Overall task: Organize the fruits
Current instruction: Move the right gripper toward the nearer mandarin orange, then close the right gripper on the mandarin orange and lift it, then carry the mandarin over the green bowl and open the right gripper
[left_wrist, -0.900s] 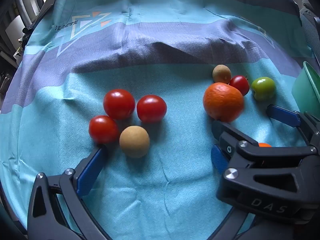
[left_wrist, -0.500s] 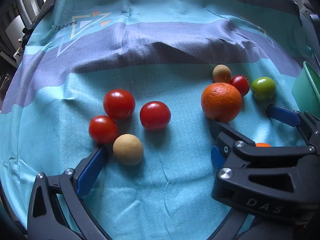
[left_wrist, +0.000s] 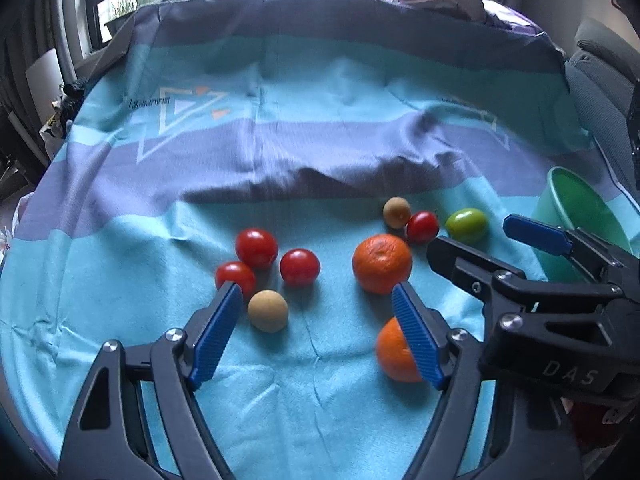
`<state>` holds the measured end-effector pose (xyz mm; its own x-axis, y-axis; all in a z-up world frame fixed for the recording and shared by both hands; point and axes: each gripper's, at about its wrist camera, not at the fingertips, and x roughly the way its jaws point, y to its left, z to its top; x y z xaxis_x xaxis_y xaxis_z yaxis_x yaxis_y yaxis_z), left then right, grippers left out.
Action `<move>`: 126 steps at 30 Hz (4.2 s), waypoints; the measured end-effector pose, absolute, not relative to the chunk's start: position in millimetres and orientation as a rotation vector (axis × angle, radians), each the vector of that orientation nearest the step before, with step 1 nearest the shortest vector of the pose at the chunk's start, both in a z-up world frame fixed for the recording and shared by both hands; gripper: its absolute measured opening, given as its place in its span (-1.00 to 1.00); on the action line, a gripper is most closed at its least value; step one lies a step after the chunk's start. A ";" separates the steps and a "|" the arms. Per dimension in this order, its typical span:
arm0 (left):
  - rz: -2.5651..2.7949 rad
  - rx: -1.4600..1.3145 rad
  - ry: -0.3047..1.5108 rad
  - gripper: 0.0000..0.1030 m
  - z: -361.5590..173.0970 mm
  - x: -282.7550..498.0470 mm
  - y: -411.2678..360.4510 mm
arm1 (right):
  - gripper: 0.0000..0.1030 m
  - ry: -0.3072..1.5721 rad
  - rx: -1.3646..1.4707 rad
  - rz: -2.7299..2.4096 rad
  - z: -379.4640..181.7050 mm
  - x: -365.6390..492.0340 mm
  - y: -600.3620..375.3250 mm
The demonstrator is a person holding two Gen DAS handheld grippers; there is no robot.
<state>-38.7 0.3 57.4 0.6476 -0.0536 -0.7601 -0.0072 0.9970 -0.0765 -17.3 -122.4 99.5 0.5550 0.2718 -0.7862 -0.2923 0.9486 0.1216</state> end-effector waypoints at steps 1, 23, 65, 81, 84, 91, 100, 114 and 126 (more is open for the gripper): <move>-0.031 -0.072 0.845 0.50 60.4 -42.4 0.7 | 0.73 0.920 -0.007 0.347 103.3 -18.4 -123.5; -0.104 -0.175 0.712 0.28 87.2 -74.2 13.0 | 0.44 0.857 0.120 0.421 130.9 -36.1 -138.4; -0.201 -0.422 0.777 -0.16 72.6 -73.5 60.5 | 0.25 0.983 0.174 0.428 126.7 -28.7 -126.6; -0.392 -0.431 0.983 -0.29 36.9 -59.1 -0.4 | 0.14 1.170 0.310 0.522 89.9 -24.5 -135.7; -0.392 -0.418 0.981 -0.28 35.2 -59.9 -4.1 | 0.12 1.193 0.312 0.527 83.5 -24.2 -133.7; -0.366 -0.407 0.996 -0.29 29.1 -58.3 -4.8 | 0.11 1.240 0.307 0.524 69.4 -23.2 -130.6; -0.329 -0.371 1.006 -0.33 30.2 -59.1 -9.1 | -0.10 1.250 0.296 0.511 62.5 -19.7 -130.3; -0.374 -0.171 0.808 -0.34 104.3 -65.3 -73.6 | -0.11 0.988 0.259 0.475 137.0 -40.7 -176.2; -0.503 -0.084 0.772 -0.34 123.5 -46.4 -156.1 | -0.11 0.875 0.340 0.355 161.2 -46.1 -259.0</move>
<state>-46.4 -156.1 123.5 0.6048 -0.4646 -0.6468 0.4043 0.8789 -0.2532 -46.1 -259.0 161.2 0.5904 0.4350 -0.6798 -0.1617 0.8890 0.4284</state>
